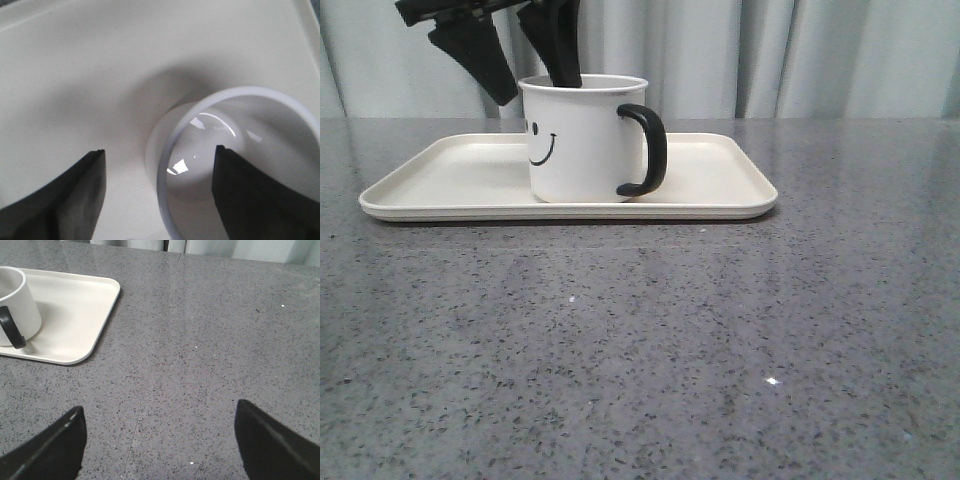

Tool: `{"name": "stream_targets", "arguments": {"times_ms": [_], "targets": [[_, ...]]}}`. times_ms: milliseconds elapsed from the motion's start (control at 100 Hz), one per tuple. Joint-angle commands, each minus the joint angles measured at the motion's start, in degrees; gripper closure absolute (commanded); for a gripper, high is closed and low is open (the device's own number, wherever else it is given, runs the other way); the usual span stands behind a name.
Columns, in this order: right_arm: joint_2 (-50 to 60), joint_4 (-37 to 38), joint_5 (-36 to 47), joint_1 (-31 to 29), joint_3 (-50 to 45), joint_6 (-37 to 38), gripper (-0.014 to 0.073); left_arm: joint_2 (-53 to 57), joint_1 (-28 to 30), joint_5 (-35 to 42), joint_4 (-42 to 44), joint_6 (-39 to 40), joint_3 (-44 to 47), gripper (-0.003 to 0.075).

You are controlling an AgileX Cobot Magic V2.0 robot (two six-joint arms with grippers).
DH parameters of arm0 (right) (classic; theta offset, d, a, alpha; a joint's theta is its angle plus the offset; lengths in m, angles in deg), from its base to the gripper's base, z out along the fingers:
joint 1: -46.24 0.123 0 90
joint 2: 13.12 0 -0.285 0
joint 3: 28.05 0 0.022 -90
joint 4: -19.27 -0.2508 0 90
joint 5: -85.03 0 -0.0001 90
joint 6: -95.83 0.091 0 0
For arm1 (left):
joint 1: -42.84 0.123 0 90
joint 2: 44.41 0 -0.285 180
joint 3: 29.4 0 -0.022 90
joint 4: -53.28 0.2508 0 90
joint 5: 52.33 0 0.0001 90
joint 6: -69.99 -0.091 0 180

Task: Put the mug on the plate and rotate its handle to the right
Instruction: 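Lower the mug onto the tray, open the left gripper, withdraw, then move the right gripper above the mug on the tray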

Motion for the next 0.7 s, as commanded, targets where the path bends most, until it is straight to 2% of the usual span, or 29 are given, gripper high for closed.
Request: {"name": "stream_targets", "arguments": {"times_ms": [0, 210, 350, 480, 690], "targets": [[-0.8, 0.1, 4.3, -0.2, 1.9, 0.0, -0.0010, 6.5, -0.5, 3.9, -0.4, -0.5, -2.0, 0.0268], [-0.8, 0.1, 4.3, -0.2, 1.9, 0.0, -0.0010, 14.0, -0.5, 5.6, 6.3, 0.4, -0.9, 0.0268], [-0.8, 0.1, 4.3, -0.2, 1.9, 0.0, -0.0010, 19.7, -0.5, 6.5, 10.6, 1.8, 4.6, 0.0268], [-0.8, 0.1, 4.1, -0.2, 1.9, 0.0, -0.0010, 27.3, -0.5, 12.8, 14.3, 4.7, 15.7, 0.0269], [-0.8, 0.1, 3.6, -0.2, 1.9, 0.0, -0.0010, 40.5, 2.6, 21.1, 14.6, 7.2, 35.6, 0.0268]]}}
